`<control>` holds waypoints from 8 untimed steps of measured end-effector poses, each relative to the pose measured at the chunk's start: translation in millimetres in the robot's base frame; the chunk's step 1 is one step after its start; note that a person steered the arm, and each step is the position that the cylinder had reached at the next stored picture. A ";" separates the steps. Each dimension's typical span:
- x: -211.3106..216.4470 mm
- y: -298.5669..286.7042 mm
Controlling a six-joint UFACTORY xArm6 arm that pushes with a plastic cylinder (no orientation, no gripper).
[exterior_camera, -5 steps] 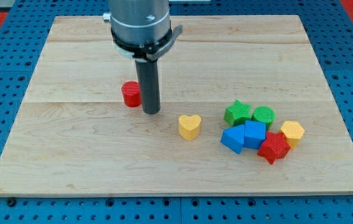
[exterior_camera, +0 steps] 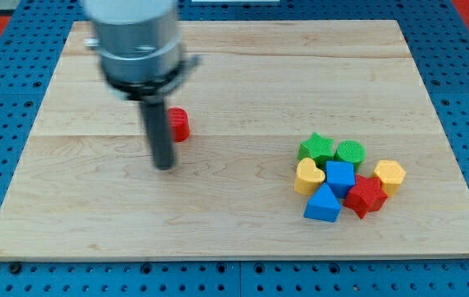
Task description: Move red circle into group of blocks
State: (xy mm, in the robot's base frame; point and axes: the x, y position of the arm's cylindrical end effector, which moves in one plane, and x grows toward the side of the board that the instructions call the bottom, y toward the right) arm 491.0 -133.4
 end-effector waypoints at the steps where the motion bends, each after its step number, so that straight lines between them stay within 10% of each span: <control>1: -71.3 -51.6; 6: -50.8 111.0; 8: -98.6 77.9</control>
State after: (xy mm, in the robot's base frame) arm 392.4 -55.5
